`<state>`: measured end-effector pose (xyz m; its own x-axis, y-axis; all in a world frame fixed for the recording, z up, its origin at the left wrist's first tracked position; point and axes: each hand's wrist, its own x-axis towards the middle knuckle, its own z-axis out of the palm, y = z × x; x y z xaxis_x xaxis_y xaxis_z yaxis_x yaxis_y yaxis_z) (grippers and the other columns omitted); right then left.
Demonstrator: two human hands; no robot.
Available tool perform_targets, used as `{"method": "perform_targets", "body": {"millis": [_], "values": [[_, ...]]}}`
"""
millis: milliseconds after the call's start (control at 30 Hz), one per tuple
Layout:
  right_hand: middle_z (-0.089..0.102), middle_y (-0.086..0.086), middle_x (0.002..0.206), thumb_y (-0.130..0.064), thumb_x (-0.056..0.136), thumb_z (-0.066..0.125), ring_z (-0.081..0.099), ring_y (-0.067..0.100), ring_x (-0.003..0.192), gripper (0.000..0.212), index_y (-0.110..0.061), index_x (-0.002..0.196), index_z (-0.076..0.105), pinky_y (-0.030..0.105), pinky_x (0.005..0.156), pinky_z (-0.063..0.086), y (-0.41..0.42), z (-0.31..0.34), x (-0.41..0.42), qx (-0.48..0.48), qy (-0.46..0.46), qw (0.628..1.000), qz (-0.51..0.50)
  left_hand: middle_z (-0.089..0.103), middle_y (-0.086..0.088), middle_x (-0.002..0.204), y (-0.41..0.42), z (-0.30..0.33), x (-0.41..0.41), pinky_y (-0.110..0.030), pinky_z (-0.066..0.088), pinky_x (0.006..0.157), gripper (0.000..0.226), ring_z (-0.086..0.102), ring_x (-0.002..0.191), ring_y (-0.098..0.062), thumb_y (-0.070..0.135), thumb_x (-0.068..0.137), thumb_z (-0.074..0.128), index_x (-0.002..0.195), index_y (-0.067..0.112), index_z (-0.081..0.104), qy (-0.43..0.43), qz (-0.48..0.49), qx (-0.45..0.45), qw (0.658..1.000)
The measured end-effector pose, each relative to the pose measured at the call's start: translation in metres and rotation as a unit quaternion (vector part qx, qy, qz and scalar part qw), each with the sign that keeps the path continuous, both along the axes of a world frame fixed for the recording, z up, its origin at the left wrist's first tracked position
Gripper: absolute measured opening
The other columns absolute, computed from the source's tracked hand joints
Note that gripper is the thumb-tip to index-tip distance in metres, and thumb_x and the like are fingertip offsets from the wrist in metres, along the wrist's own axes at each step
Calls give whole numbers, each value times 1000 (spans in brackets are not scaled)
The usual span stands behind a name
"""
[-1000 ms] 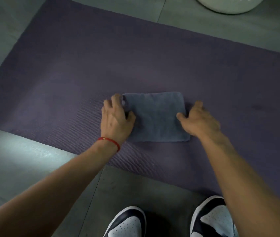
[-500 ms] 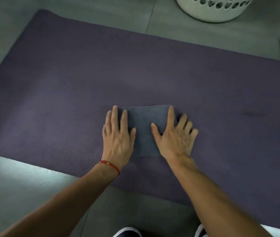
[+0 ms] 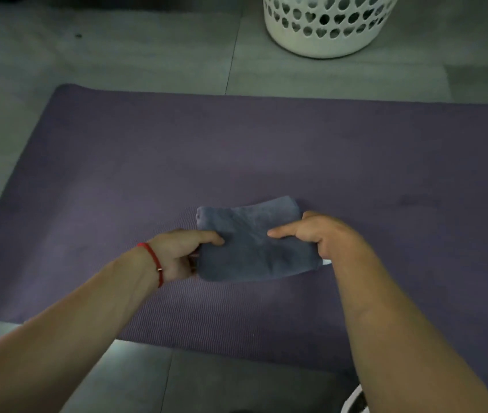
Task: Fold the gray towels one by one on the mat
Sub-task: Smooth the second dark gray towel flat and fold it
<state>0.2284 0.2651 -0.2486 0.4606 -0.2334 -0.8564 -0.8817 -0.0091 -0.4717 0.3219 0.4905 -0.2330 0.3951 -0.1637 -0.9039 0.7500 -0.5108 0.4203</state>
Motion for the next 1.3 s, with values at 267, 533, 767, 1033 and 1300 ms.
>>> {"method": "perform_targets", "body": {"millis": [267,533,767,1033,1300], "values": [[78,6,103,-37,63,95,74,30,96,61,-14,115,70,54,84,60,-122,174,49,57,-116,990,-63,74,-10,114,-129,184,61,-40,59,82,35,70,102,-28,31,84,74,114,13,72,-74,60,-87,992],[70,-1,118,-59,98,51,65,21,113,44,-20,109,69,42,107,47,-224,376,10,-15,-205,961,-183,76,-6,109,-235,401,43,-36,57,86,42,71,103,-23,48,90,68,115,14,72,-84,45,-147,985],[67,-3,108,-50,97,58,64,15,93,36,-17,112,63,36,85,51,-215,552,-78,-69,-139,963,-221,77,-6,103,-247,579,-15,-35,58,79,43,72,95,-23,43,86,75,114,11,72,-24,18,-108,994],[71,1,107,-49,97,58,68,21,98,38,-16,114,66,44,94,54,-196,721,-102,-113,-107,972,-174,72,-6,104,-221,726,-26,-33,51,80,34,67,95,-24,45,84,67,105,18,73,23,36,-142,989],[73,3,105,-46,97,59,70,21,97,34,-15,109,68,42,92,56,-184,765,-26,-154,-131,967,-154,73,-9,91,-200,750,32,-34,52,66,29,68,74,-26,36,101,55,101,12,70,-53,-7,-146,988]]}}
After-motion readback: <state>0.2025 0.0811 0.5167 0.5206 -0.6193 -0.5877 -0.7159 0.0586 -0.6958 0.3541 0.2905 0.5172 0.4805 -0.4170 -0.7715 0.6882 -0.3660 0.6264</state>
